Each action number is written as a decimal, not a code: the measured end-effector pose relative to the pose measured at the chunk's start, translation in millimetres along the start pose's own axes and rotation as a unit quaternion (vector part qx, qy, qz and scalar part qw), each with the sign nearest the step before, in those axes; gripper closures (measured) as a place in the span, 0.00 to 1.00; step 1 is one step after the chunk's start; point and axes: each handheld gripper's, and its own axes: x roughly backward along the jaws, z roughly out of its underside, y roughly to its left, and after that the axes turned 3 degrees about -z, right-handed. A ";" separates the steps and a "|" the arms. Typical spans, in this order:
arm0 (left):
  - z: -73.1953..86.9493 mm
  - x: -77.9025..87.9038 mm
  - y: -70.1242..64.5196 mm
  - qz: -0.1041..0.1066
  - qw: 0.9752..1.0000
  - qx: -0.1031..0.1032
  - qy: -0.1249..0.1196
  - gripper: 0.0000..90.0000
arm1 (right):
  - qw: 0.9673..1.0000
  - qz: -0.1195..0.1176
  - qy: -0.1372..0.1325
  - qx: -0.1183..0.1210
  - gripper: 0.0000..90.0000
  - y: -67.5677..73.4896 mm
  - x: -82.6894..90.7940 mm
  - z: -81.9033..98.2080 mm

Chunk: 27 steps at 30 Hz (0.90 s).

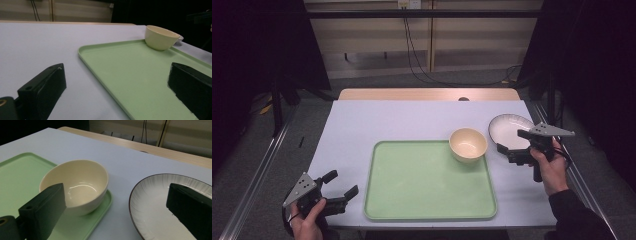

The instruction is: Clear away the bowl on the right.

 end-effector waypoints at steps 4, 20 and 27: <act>0.0 0.2 -0.1 -0.002 1.000 0.001 -0.002 0.02 | 1.000 0.003 -0.004 -0.004 0.02 2.2 11.5 6.6; -0.5 0.7 -0.9 -0.006 1.000 0.000 -0.011 0.02 | 1.000 0.011 -0.018 -0.011 0.02 17.5 42.7 33.5; -0.9 0.6 -1.9 -0.011 1.000 0.000 -0.013 0.02 | 1.000 0.009 -0.017 -0.014 0.03 20.4 50.9 43.3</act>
